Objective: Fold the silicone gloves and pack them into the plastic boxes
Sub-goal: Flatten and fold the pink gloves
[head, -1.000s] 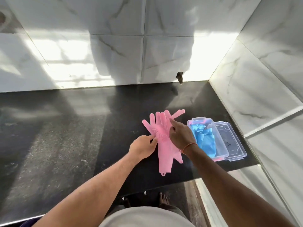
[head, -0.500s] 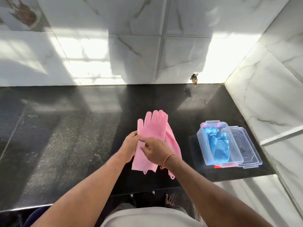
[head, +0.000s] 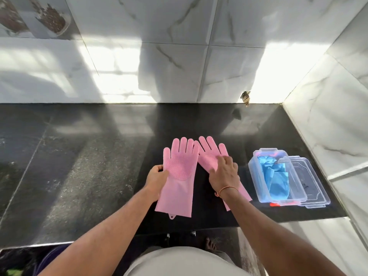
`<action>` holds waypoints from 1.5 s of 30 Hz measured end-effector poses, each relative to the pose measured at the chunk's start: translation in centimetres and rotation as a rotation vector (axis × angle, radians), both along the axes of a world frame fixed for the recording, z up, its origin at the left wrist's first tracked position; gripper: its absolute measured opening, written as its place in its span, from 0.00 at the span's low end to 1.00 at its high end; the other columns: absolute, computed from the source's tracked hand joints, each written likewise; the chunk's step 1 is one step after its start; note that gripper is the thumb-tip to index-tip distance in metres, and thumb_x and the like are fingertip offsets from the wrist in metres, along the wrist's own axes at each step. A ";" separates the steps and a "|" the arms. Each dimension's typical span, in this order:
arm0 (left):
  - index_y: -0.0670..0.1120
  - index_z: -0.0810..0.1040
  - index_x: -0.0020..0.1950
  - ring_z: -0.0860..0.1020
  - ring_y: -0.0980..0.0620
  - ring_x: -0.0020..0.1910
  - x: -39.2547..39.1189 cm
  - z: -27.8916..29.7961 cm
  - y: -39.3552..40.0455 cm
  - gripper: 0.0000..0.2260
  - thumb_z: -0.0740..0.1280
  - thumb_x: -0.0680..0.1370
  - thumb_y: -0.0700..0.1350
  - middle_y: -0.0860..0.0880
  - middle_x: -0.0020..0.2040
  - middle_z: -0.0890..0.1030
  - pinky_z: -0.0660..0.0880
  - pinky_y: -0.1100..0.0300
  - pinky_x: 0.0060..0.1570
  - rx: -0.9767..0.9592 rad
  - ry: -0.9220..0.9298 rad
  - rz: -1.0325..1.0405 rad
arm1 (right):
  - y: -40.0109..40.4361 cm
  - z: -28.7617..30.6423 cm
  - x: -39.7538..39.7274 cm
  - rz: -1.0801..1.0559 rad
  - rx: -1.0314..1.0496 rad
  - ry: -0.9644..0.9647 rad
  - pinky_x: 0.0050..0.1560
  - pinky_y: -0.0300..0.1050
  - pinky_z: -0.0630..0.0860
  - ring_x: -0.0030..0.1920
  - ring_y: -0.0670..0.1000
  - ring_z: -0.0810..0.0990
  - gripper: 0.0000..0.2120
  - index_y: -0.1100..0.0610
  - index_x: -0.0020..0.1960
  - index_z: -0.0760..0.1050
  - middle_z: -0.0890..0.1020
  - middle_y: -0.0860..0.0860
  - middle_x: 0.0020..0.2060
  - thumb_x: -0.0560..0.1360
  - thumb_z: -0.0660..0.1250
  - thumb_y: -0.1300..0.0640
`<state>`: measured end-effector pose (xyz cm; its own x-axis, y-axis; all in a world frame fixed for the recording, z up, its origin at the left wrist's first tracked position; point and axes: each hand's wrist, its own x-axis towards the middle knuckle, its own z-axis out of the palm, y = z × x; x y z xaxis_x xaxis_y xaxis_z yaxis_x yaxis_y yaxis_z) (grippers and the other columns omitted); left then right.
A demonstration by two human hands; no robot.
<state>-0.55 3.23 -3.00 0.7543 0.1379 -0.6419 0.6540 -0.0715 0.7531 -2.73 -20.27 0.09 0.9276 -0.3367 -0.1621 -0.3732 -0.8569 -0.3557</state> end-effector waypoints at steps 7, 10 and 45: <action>0.56 0.54 0.86 0.61 0.45 0.80 -1.2 0.6 -2.0 0.43 0.71 0.75 0.43 0.54 0.84 0.57 0.68 0.37 0.74 0.803 -0.505 -0.488 | -3.4 -0.6 0.9 -0.252 0.034 0.282 0.74 0.68 0.70 0.78 0.64 0.67 0.43 0.53 0.83 0.58 0.68 0.59 0.78 0.78 0.68 0.32; 0.58 0.45 0.89 0.42 0.46 0.89 -1.1 -0.6 -2.4 0.43 0.65 0.80 0.48 0.57 0.89 0.45 0.51 0.35 0.85 0.915 -0.554 -0.847 | -3.6 -0.8 1.2 -0.240 -0.033 0.317 0.73 0.70 0.71 0.78 0.63 0.69 0.43 0.52 0.82 0.60 0.70 0.57 0.77 0.76 0.70 0.31; 0.52 0.68 0.84 0.57 0.45 0.88 -1.9 -1.8 -13.9 0.27 0.45 0.89 0.56 0.51 0.84 0.68 0.51 0.39 0.86 0.466 -0.503 -0.724 | -8.4 6.7 1.9 -0.033 0.498 -0.188 0.60 0.56 0.76 0.53 0.58 0.80 0.07 0.56 0.61 0.76 0.82 0.52 0.51 0.86 0.63 0.55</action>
<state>-2.48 -10.69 -4.83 0.9253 -0.3061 -0.2237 -0.0514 -0.6858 0.7260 -0.80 -28.69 6.82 0.9462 -0.2909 -0.1418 -0.2878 -0.5561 -0.7797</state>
